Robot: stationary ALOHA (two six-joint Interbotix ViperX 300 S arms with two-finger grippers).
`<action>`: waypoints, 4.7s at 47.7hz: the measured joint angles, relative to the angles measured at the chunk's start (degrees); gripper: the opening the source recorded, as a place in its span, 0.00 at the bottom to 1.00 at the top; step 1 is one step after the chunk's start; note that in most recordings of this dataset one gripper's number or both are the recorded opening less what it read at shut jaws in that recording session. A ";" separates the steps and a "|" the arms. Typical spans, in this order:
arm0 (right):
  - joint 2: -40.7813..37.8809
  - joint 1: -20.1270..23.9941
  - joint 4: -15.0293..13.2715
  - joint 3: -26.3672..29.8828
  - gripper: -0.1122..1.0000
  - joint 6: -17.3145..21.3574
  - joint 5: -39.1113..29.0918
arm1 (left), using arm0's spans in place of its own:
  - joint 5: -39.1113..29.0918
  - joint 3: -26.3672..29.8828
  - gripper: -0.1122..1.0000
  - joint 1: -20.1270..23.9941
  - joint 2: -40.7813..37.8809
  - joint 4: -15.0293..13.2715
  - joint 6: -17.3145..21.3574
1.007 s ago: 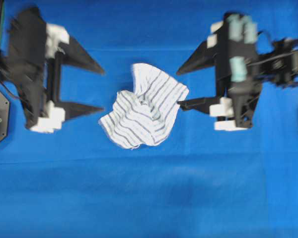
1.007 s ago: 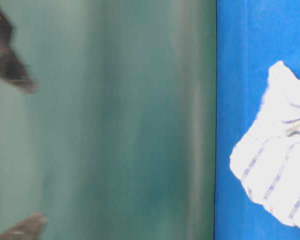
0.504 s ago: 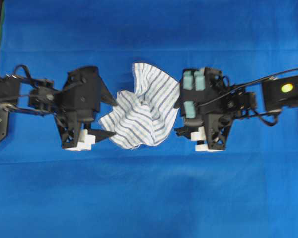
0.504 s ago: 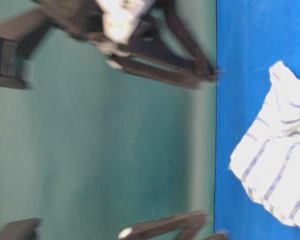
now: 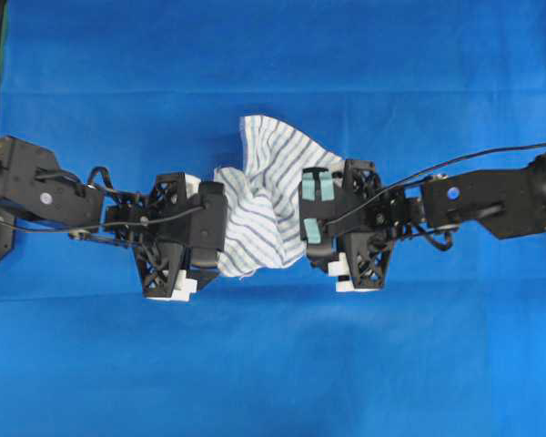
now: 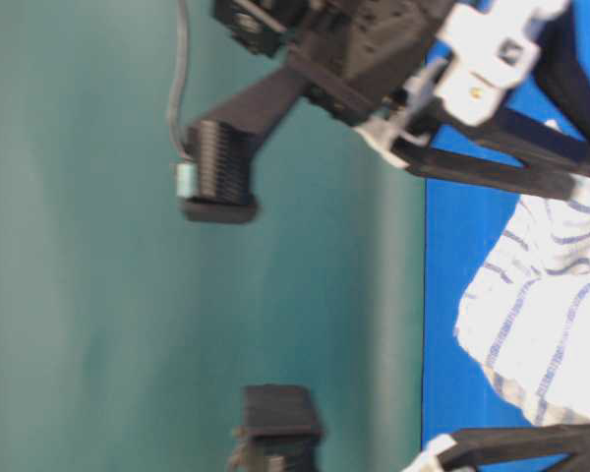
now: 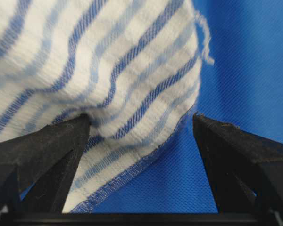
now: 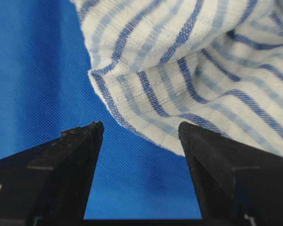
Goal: Lift the towel with both arms.
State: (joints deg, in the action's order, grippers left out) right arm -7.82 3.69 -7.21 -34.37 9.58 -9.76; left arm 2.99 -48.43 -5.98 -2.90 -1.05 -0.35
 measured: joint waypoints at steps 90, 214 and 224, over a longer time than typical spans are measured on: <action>25.84 -0.70 -6.33 22.68 0.13 -2.20 -30.67 | -36.12 20.57 0.12 9.40 39.38 0.09 1.23; 2.20 5.01 -5.36 -0.09 0.69 9.14 -3.87 | -1.58 0.70 0.88 3.52 2.90 0.00 5.10; -1.41 5.01 -5.19 -0.09 0.69 9.14 -1.93 | 1.67 0.70 0.88 3.43 -1.49 0.00 5.10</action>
State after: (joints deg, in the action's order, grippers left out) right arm -9.23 8.70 -12.39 -34.45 18.72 -11.69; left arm 4.66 -47.72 -2.55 -4.39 -1.05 4.75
